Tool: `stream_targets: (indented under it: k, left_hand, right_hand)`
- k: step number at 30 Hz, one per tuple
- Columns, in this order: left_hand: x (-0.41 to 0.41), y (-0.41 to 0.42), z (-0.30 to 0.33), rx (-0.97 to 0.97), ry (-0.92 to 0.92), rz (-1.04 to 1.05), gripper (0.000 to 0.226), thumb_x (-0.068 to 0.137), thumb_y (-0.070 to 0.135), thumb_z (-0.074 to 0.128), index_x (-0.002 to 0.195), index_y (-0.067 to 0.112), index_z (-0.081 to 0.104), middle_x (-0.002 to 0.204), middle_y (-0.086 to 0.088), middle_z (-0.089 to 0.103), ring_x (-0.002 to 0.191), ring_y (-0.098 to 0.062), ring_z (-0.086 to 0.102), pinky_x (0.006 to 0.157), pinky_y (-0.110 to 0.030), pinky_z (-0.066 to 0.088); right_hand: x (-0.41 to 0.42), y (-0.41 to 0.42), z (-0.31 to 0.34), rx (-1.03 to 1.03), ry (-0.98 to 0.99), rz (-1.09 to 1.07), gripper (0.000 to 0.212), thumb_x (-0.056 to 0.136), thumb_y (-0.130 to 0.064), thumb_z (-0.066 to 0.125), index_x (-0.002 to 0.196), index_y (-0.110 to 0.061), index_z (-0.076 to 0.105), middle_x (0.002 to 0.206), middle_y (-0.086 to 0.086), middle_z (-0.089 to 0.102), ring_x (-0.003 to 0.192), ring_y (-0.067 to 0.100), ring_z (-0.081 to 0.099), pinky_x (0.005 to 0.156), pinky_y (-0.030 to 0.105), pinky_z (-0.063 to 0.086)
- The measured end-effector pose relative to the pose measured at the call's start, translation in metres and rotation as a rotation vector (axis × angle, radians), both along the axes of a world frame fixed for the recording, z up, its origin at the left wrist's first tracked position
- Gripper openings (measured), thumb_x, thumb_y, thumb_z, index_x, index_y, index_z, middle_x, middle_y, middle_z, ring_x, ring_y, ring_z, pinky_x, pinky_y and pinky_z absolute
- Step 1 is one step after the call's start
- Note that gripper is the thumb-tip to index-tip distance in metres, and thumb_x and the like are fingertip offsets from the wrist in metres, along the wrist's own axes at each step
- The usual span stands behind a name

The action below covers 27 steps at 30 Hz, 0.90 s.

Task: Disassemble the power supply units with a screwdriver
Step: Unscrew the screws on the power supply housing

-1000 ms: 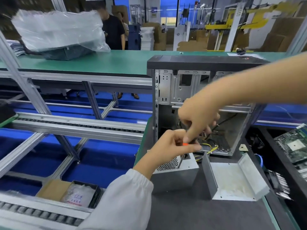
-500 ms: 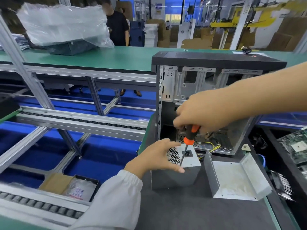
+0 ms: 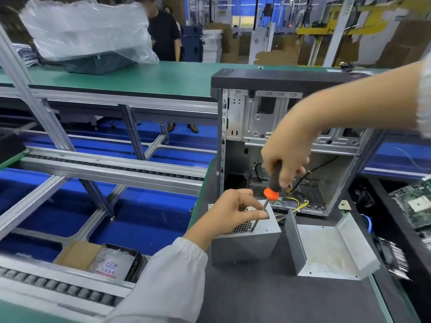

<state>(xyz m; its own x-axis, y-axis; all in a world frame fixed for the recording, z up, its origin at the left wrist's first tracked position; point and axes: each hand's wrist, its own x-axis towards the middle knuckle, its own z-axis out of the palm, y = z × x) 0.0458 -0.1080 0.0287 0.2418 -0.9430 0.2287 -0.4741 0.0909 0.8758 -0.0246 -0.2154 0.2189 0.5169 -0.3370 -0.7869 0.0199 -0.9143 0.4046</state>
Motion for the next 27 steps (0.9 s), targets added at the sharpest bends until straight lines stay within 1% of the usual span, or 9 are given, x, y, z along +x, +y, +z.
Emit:
stream_targets:
  k: [3,5,8,13,15,17,22,25,27]
  left_hand:
    - [0.008,0.002,0.001,0.032,0.107,-0.096,0.01,0.086,0.014,0.074,0.094,0.017,0.079,0.063,-0.007,0.041,0.058,-0.014,0.036,0.058,-0.02,0.029]
    - [0.01,0.009,0.001,0.026,0.201,-0.168,0.017,0.089,0.01,0.069,0.091,0.024,0.079,0.072,-0.004,0.064,0.065,-0.005,0.051,0.063,-0.016,0.04]
    - [0.006,0.013,-0.001,0.026,0.183,-0.182,0.025,0.093,0.009,0.063,0.082,0.025,0.078,0.096,-0.008,0.071,0.086,-0.003,0.059,0.078,-0.016,0.046]
    - [0.0,0.002,-0.002,0.002,0.032,-0.091,0.013,0.089,0.016,0.07,0.091,0.007,0.078,0.079,-0.026,0.06,0.079,-0.032,0.049,0.077,-0.024,0.042]
    - [-0.002,0.0,-0.003,-0.009,0.034,-0.064,0.014,0.087,0.017,0.071,0.093,0.006,0.078,0.075,-0.027,0.054,0.074,-0.032,0.046,0.075,-0.019,0.039]
    - [-0.002,0.0,-0.003,-0.002,0.061,-0.06,0.015,0.087,0.018,0.072,0.095,0.007,0.078,0.075,-0.026,0.052,0.073,-0.034,0.047,0.075,-0.028,0.042]
    - [0.006,0.007,0.002,0.014,0.184,-0.12,0.009,0.088,0.013,0.07,0.091,0.009,0.078,0.091,-0.025,0.068,0.083,-0.035,0.062,0.081,-0.052,0.049]
    - [0.002,0.009,0.004,0.003,0.14,-0.099,0.007,0.087,0.011,0.072,0.084,0.008,0.078,0.076,0.004,0.066,0.068,-0.002,0.054,0.065,-0.021,0.044]
    - [-0.001,0.004,0.005,0.001,0.098,-0.062,0.005,0.085,0.01,0.073,0.083,0.008,0.077,0.072,0.002,0.062,0.062,-0.008,0.054,0.06,-0.023,0.042]
  right_hand:
    - [-0.019,0.003,-0.018,-0.262,-0.349,1.169,0.009,0.092,-0.022,0.053,0.099,-0.019,0.058,0.09,-0.002,0.056,0.08,0.02,0.055,0.056,0.029,0.039]
    - [-0.027,0.008,-0.018,-0.192,-0.474,1.415,0.005,0.091,-0.017,0.052,0.09,-0.019,0.057,0.084,-0.002,0.049,0.078,0.02,0.047,0.054,0.03,0.041]
    - [-0.024,0.02,-0.02,-0.237,-0.47,1.217,0.004,0.09,-0.018,0.055,0.091,-0.018,0.059,0.084,-0.002,0.053,0.075,0.02,0.049,0.05,0.028,0.036]
    - [0.005,0.022,0.008,0.066,-0.094,-0.322,0.055,0.084,-0.061,0.058,0.094,-0.007,0.064,0.072,0.003,0.07,0.047,0.012,0.058,0.04,0.014,0.039]
    - [0.012,0.013,0.011,0.116,-0.041,-0.534,0.05,0.092,-0.054,0.052,0.096,-0.006,0.062,0.064,0.0,0.062,0.04,0.009,0.043,0.036,0.014,0.029]
    - [0.004,0.011,0.007,0.045,-0.056,-0.252,0.037,0.095,-0.046,0.052,0.094,-0.01,0.061,0.065,-0.002,0.058,0.045,0.01,0.045,0.042,0.017,0.034]
    - [-0.024,0.003,-0.012,-0.168,-0.469,1.498,0.015,0.085,-0.023,0.065,0.098,-0.018,0.06,0.088,-0.001,0.056,0.081,0.019,0.053,0.054,0.028,0.045]
    - [-0.023,0.009,-0.012,-0.17,-0.52,1.313,0.018,0.084,-0.029,0.065,0.099,-0.021,0.06,0.092,-0.002,0.058,0.082,0.019,0.056,0.048,0.025,0.032]
    - [-0.014,0.018,-0.006,-0.144,-0.387,0.568,0.036,0.087,-0.052,0.059,0.097,-0.017,0.06,0.09,-0.001,0.064,0.078,0.019,0.063,0.05,0.024,0.039]
